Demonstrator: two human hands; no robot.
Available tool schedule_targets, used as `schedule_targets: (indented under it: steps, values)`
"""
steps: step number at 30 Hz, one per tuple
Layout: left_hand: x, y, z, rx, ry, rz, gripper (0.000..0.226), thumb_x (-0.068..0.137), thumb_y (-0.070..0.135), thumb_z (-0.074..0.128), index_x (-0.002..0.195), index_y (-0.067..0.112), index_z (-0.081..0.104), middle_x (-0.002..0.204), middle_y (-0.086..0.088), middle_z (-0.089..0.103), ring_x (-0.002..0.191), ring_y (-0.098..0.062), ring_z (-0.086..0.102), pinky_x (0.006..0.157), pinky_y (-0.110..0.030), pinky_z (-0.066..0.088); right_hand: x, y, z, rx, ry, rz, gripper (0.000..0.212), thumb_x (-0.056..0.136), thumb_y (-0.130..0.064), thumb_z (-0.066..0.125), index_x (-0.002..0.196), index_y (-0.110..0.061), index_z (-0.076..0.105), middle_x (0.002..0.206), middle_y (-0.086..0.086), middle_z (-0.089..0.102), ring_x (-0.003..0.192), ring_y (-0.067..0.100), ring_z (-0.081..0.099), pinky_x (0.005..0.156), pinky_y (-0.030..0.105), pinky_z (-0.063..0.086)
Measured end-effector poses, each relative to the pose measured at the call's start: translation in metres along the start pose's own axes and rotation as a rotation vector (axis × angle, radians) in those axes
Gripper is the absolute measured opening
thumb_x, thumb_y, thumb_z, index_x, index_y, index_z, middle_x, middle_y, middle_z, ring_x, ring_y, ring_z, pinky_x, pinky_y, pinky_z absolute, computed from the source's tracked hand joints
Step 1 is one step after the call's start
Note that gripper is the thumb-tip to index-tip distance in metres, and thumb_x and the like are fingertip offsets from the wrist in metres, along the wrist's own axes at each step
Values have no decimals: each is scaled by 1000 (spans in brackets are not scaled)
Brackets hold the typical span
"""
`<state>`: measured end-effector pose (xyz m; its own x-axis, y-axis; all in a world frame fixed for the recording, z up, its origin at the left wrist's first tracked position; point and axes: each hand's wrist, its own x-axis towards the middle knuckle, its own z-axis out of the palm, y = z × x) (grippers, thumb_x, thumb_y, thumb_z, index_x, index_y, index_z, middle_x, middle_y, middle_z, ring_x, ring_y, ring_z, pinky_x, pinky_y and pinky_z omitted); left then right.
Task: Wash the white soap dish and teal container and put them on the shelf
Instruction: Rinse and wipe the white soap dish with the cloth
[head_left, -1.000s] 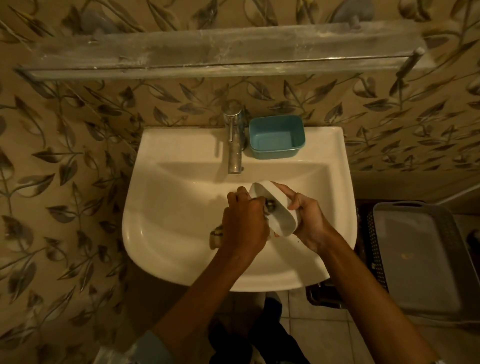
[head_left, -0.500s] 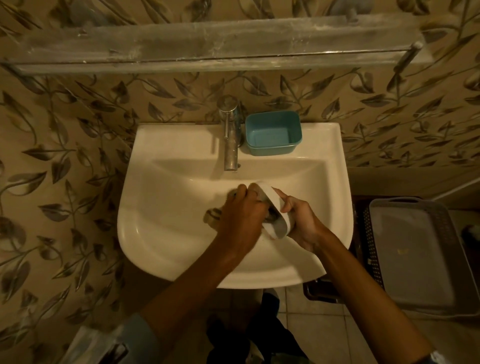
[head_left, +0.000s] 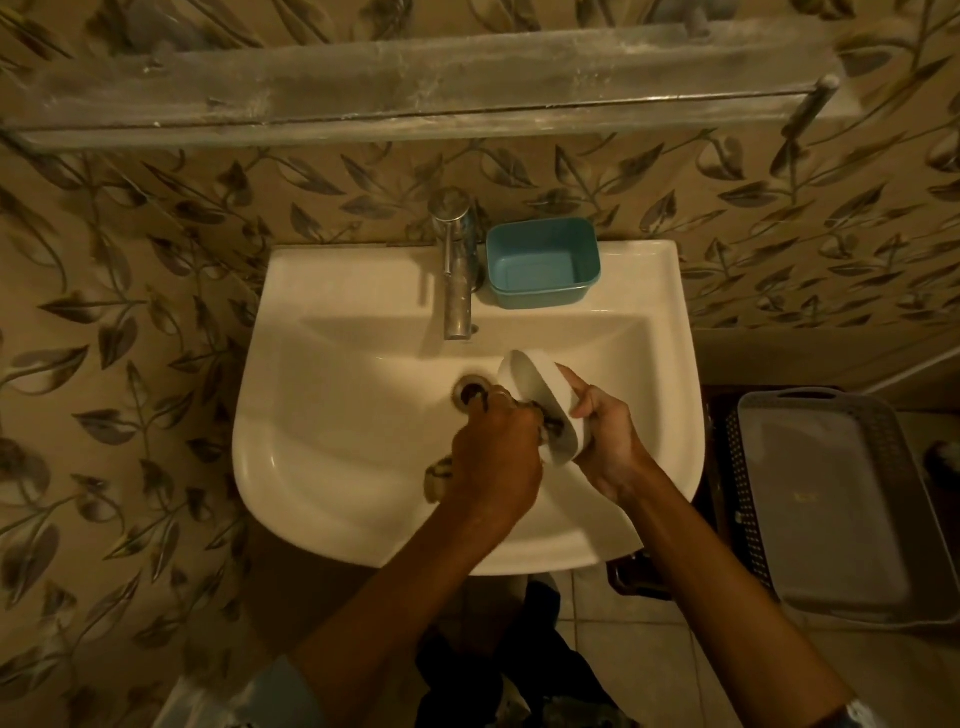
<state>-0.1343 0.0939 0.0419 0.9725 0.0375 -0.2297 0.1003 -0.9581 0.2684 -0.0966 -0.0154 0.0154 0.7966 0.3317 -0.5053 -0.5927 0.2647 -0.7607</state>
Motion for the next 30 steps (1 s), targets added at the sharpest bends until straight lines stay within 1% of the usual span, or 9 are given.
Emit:
schedule_targets:
  steps: [4, 6, 10, 13, 18, 22, 24, 27, 30]
  values:
    - [-12, 9, -2, -220, -84, 7, 29, 84, 11, 61, 112, 18, 64, 113, -8, 58, 103, -26, 56, 80, -37, 53, 3, -1, -1, 19, 29, -75, 72, 56, -17, 35, 124, -16, 57, 98, 0, 61, 90, 19, 55, 58, 21, 47]
    - [-8, 8, -8, -348, -182, -23, 28, 86, 15, 56, 111, 22, 67, 111, -6, 62, 99, -25, 60, 82, -39, 54, 4, 0, -1, 37, 34, -120, 74, 57, -16, 34, 128, -12, 55, 103, 2, 61, 96, 21, 55, 65, 22, 48]
    - [7, 7, -25, -739, -364, -118, 26, 92, 11, 51, 109, 10, 70, 108, -12, 70, 100, -23, 64, 91, -34, 51, 9, 2, -1, 111, 52, -245, 67, 65, -10, 29, 127, -7, 54, 107, 4, 65, 104, 22, 57, 86, 27, 50]
    - [18, 3, -36, -940, -462, -230, 28, 93, 12, 53, 118, 9, 65, 112, -13, 68, 104, -25, 64, 97, -38, 50, 10, -3, 0, 62, 44, -378, 59, 67, -8, 28, 117, -15, 58, 100, -9, 72, 101, 9, 61, 92, 22, 47]
    - [26, -6, -42, -1248, -553, -333, 23, 95, 11, 50, 114, 5, 63, 102, -12, 69, 92, -25, 67, 82, -33, 55, 6, -10, 7, 22, -66, -399, 63, 67, -7, 29, 125, -11, 54, 106, 1, 68, 101, 17, 60, 88, 26, 48]
    - [12, -2, -27, -692, -146, 46, 13, 87, 11, 59, 93, 11, 70, 92, -8, 66, 85, -17, 60, 72, -25, 46, 8, -14, 6, 29, -59, -291, 58, 73, -5, 26, 120, -16, 57, 105, 3, 65, 100, 19, 59, 88, 28, 49]
    - [2, -1, -14, -414, -1, 196, 12, 83, 8, 61, 91, 14, 69, 95, -6, 58, 92, -16, 50, 74, -25, 43, 10, -19, 4, 49, -21, -139, 55, 78, -6, 24, 114, -19, 63, 98, 6, 65, 92, 22, 59, 79, 29, 51]
    - [-5, -5, -4, -175, 112, 323, 35, 79, 2, 65, 110, 17, 67, 105, -7, 54, 102, -24, 44, 81, -31, 44, 8, -22, 1, -25, -24, -18, 38, 87, -23, 33, 99, -23, 69, 83, 6, 68, 79, 23, 63, 63, 25, 54]
    - [-5, -5, -8, 55, 186, 405, 39, 69, 7, 74, 107, 16, 68, 103, -10, 59, 93, -30, 53, 70, -40, 51, 5, -20, 3, -154, -34, -15, 30, 90, -49, 50, 93, -31, 74, 89, -1, 75, 86, 17, 71, 71, 26, 57]
